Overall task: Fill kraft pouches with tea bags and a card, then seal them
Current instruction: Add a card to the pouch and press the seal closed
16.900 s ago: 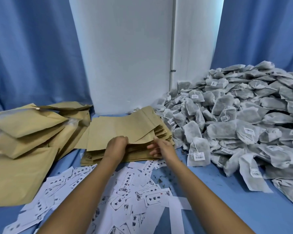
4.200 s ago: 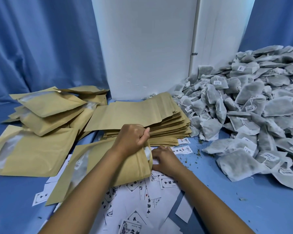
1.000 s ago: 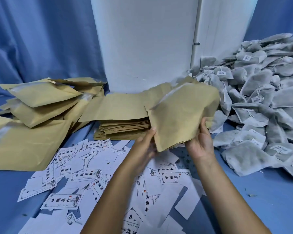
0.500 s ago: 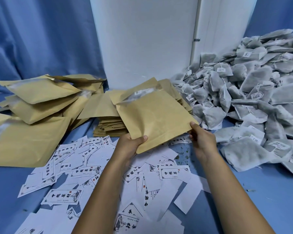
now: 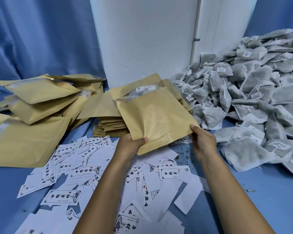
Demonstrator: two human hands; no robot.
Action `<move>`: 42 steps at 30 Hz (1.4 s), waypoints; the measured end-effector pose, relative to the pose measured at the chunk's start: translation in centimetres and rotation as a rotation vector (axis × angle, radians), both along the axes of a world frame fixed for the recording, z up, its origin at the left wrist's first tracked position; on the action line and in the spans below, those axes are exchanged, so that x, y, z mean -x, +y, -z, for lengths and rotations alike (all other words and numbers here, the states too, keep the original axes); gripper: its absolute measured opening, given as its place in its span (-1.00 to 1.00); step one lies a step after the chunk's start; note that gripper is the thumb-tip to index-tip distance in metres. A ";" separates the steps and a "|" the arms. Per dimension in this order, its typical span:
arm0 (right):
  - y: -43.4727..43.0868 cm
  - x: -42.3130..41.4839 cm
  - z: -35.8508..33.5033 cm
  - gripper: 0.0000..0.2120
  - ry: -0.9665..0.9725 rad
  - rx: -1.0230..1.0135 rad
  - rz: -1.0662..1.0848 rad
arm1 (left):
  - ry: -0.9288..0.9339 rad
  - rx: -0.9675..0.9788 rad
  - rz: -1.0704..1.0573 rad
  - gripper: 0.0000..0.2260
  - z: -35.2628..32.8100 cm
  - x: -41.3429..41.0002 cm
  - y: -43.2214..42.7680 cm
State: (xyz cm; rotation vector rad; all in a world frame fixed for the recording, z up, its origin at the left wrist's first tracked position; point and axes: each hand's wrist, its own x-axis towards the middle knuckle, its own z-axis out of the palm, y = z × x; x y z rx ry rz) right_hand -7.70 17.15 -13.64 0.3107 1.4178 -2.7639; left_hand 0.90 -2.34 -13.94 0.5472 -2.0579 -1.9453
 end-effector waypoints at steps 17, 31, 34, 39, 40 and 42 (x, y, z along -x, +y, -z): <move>-1.0 -0.8 0.4 -0.89 0.008 -0.033 -0.158 | -0.003 -0.010 -0.009 -0.91 -0.1 -0.1 0.4; -2.4 -2.2 0.8 -0.86 0.031 -0.121 -0.380 | 0.033 -0.080 -0.032 -0.92 -0.7 -0.7 1.2; -2.7 -2.3 1.0 -0.62 0.028 -0.222 -0.360 | 0.043 -0.127 -0.020 -0.92 -0.8 -0.7 1.4; -2.9 -2.7 1.0 -0.84 0.079 -0.122 -0.389 | 0.060 -0.124 0.003 -0.92 -0.8 -0.6 1.5; -3.2 -2.9 1.1 -0.86 0.089 -0.122 -0.421 | 0.064 -0.109 0.007 -0.92 -0.7 -0.6 1.6; -3.7 -3.3 1.2 -0.91 0.091 -0.191 -0.419 | 0.074 -0.101 0.018 -0.92 -0.6 -0.6 1.5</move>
